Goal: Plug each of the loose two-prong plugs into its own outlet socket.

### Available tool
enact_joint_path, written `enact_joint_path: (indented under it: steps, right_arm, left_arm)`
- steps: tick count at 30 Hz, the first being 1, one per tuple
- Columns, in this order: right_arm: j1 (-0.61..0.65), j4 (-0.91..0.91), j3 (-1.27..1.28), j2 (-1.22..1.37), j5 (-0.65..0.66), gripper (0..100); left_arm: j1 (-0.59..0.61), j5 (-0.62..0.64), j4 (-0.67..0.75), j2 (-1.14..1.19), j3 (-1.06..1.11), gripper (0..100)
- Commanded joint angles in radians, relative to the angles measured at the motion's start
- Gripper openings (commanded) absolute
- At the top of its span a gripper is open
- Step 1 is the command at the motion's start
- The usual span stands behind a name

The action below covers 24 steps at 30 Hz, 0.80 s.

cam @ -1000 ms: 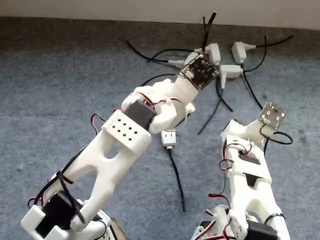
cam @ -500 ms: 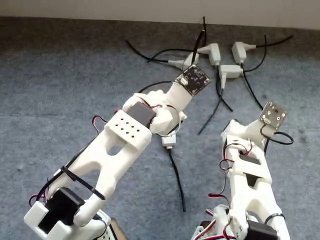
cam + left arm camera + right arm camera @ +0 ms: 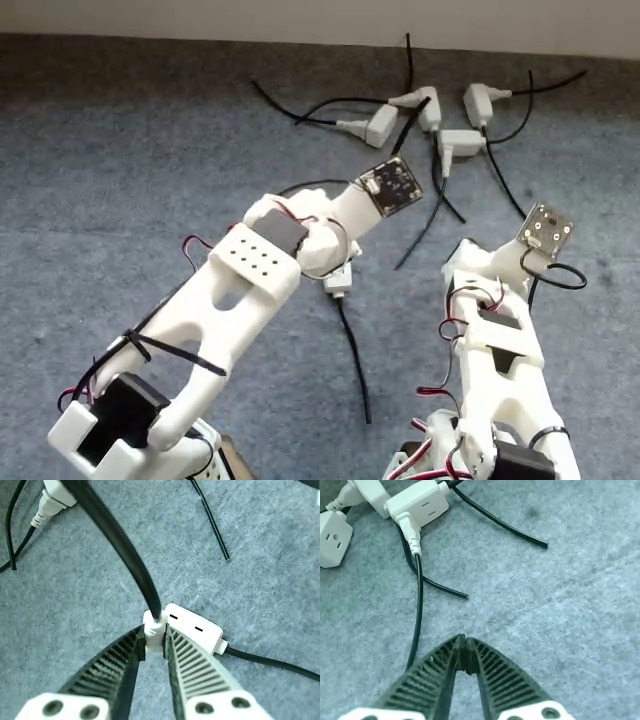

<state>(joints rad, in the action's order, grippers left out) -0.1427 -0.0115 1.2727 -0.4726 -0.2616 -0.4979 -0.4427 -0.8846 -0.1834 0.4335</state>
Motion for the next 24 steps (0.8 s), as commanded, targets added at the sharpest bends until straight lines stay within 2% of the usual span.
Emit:
enact_joint_path:
  steps: [1,3,6,13,17,21,24]
  right_arm:
    - [-0.005,0.002,-0.028,-0.007,-0.006,0.8]
    - [-0.005,0.002,-0.028,-0.007,-0.006,0.8]
    - [-0.005,0.002,-0.028,-0.007,-0.006,0.8]
    - [-0.005,0.008,-0.027,-0.016,-0.006,1.3]
    - [-0.005,0.010,-0.027,-0.018,-0.006,1.8]
    - [0.021,0.010,-0.025,-0.018,-0.006,13.2]
    - [0.031,0.010,-0.025,-0.018,-0.005,21.1]
  left_arm:
    - [-0.021,0.003,0.077,-0.016,0.059,1]
    - [-0.021,0.046,0.087,-0.021,0.070,1]
    - [-0.024,0.199,0.107,-0.085,0.068,1]
    - [-0.062,0.667,0.249,-0.315,0.077,1]
    - [-0.047,0.931,0.413,-0.344,0.105,1]
    - [-0.018,1.200,0.588,-0.346,0.206,1]
    - [0.012,1.370,0.657,-0.346,0.266,1]
